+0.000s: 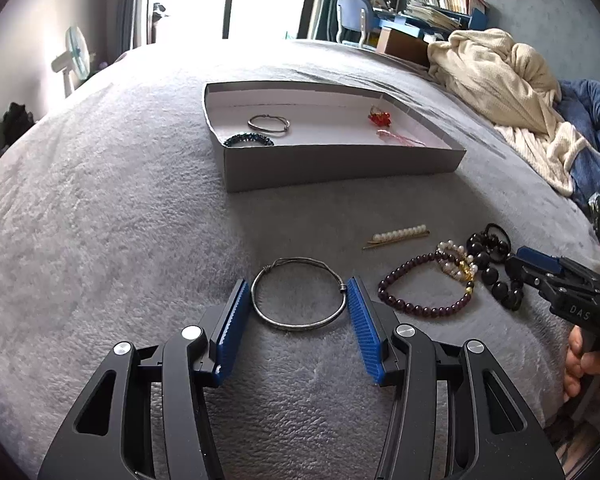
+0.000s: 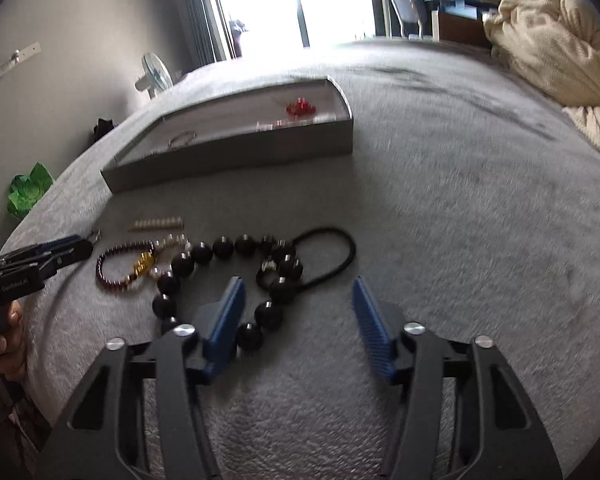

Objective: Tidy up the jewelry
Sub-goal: 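Grasp the black bead bracelet with the right tool while the left tool holds the hoop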

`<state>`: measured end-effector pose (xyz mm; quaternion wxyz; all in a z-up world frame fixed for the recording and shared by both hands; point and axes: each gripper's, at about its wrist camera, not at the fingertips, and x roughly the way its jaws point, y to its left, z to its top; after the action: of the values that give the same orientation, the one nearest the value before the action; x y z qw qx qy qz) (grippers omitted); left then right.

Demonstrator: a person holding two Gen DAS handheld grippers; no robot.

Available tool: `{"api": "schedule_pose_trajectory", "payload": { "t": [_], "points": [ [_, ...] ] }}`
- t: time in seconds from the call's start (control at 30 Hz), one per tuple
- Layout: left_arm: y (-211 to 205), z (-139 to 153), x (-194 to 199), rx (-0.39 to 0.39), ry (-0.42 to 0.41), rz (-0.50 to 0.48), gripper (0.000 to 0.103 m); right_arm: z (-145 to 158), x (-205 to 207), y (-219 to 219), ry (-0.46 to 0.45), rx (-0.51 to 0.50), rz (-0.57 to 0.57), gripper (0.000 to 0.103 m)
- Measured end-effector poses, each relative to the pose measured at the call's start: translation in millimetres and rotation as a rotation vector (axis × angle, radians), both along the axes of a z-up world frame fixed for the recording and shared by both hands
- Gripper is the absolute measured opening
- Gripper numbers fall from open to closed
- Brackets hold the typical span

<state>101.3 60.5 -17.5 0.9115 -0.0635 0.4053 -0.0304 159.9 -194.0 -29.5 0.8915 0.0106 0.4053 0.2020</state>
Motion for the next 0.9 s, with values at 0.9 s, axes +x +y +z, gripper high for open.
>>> {"api": "schedule_pose_trajectory", "payload": {
  "t": [0.9],
  "points": [
    [-10,-3,1,0.067,-0.035,0.003,0.052,11,-14,-1,0.005,0.091,0.011,0.015]
  ]
}}
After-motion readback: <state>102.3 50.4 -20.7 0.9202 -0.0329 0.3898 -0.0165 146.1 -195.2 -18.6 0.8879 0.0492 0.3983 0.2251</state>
